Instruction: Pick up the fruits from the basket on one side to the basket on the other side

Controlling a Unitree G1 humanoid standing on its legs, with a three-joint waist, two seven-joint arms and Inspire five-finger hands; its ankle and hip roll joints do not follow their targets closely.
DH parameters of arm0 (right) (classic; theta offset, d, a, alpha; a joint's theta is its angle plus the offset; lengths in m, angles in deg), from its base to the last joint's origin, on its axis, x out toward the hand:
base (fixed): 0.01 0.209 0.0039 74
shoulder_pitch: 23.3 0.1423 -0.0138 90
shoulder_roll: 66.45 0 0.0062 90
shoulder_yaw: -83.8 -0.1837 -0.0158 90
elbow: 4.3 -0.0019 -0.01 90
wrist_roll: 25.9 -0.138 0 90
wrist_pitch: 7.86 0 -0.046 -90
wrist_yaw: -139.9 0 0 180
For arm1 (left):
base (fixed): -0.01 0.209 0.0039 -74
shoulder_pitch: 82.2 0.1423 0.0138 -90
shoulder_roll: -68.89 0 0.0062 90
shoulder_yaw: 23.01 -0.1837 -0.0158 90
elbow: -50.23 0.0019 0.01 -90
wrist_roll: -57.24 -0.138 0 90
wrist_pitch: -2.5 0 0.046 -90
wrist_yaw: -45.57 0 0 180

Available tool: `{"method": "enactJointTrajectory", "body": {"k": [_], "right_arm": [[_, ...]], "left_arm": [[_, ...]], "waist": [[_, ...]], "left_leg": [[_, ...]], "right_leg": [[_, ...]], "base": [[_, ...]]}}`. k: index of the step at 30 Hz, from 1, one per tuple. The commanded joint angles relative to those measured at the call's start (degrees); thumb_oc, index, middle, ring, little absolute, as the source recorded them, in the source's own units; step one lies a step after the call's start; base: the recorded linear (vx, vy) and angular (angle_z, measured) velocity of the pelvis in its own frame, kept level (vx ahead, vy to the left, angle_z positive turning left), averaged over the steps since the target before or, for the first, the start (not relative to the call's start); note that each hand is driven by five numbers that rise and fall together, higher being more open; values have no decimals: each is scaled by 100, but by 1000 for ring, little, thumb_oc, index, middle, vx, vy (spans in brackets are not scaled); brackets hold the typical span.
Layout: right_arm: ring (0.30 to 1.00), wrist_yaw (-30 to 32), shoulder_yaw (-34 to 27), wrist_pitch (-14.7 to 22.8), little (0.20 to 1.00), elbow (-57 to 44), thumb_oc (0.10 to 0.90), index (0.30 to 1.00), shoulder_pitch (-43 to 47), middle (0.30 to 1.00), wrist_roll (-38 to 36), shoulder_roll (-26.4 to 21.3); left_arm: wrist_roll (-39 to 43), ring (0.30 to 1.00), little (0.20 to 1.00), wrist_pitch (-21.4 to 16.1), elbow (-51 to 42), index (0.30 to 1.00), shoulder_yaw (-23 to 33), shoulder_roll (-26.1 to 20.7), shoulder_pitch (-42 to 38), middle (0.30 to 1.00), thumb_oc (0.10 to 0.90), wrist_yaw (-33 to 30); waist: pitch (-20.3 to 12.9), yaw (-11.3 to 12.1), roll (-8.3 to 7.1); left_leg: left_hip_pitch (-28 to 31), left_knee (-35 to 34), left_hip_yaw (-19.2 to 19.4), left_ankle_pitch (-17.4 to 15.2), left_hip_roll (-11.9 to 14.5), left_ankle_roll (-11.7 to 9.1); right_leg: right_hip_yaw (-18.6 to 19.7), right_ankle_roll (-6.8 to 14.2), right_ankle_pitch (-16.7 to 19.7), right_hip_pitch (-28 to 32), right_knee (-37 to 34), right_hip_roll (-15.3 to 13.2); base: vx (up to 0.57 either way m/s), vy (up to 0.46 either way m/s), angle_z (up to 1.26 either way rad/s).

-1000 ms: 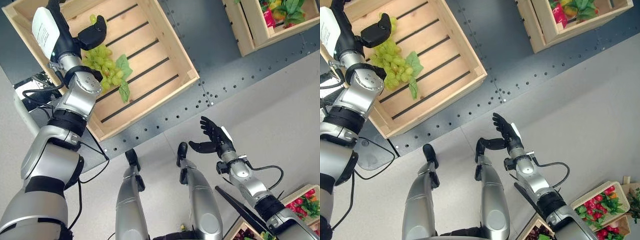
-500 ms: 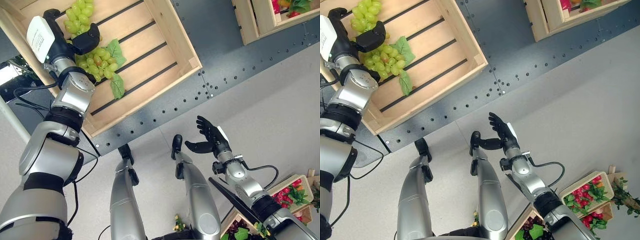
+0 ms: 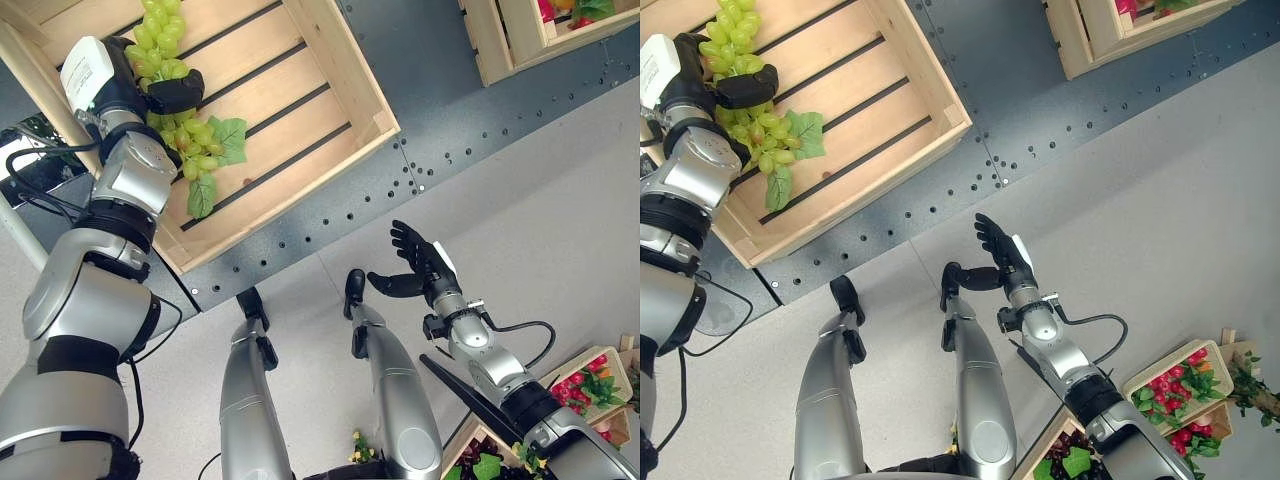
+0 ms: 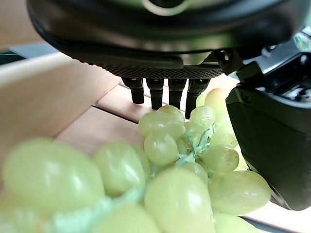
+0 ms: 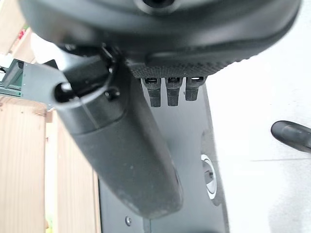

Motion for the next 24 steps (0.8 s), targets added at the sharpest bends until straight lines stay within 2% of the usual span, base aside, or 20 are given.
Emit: {"method": "enactJointTrajectory", "body": {"k": [1, 2, 5, 11, 19, 22, 24], "right_arm": [[900, 287, -390, 177, 900, -581, 800, 900, -65, 900, -157, -252], [900, 289, -417, 169, 900, -594, 800, 900, -52, 900, -159, -312], [900, 305, -457, 178, 900, -617, 800, 900, -69, 900, -245, -425], [900, 324, -546, 284, 900, -555, 800, 900, -134, 900, -318, -526], [900, 355, -565, 333, 900, -545, 800, 900, -221, 900, -289, -468], [900, 401, -558, 400, 900, -517, 800, 900, -268, 900, -279, -436], [900, 428, -565, 430, 900, -524, 800, 900, -319, 900, -249, -428]], "left_arm": [[-416, 900, 900, 476, 351, 900, -89, 245, 427, 900, 800, 1496], [-925, 300, 300, 600, 360, 300, -249, 194, 434, 300, 400, 1702], [-1526, 300, 300, 757, 313, 300, -483, 74, 417, 300, 400, 1983], [-1489, 300, 300, 747, 337, 300, -535, -48, 369, 300, 400, 1850], [-1207, 300, 300, 528, 269, 300, -183, -97, 418, 300, 400, 827], [-1173, 300, 300, 196, 244, 300, -23, -135, 428, 300, 400, 313], [-844, 300, 300, -64, 162, 300, 45, -217, 472, 300, 400, -22]], "waist": [[-45, -13, 114], [-45, -24, 135], [-45, -38, 172], [-45, -59, 221], [-45, -18, 263], [-45, 5, 273], [-45, 27, 307]], "left_leg": [[537, -223, 410, -727, -363, 75], [535, -218, 420, -713, -360, 72], [566, -211, 432, -704, -358, 61], [610, -225, 459, -679, -362, 45], [792, -319, 461, -658, -390, 39], [913, -354, 475, -654, -393, 37], [1009, -360, 465, -662, -403, 33]], "right_leg": [[147, -31, -462, -27, 509, 155], [153, -37, -464, -28, 504, 151], [180, -39, -471, 0, 502, 149], [198, -62, -517, 30, 508, 137], [192, -72, -564, 174, 492, 109], [160, -75, -581, 289, 473, 83], [168, -80, -598, 376, 478, 67]], "base": [[-6, 24, -10], [-7, 31, -10], [0, 20, -6], [-6, 7, -8], [0, 0, 0], [-5, -10, 0], [-4, -10, 2]]}}
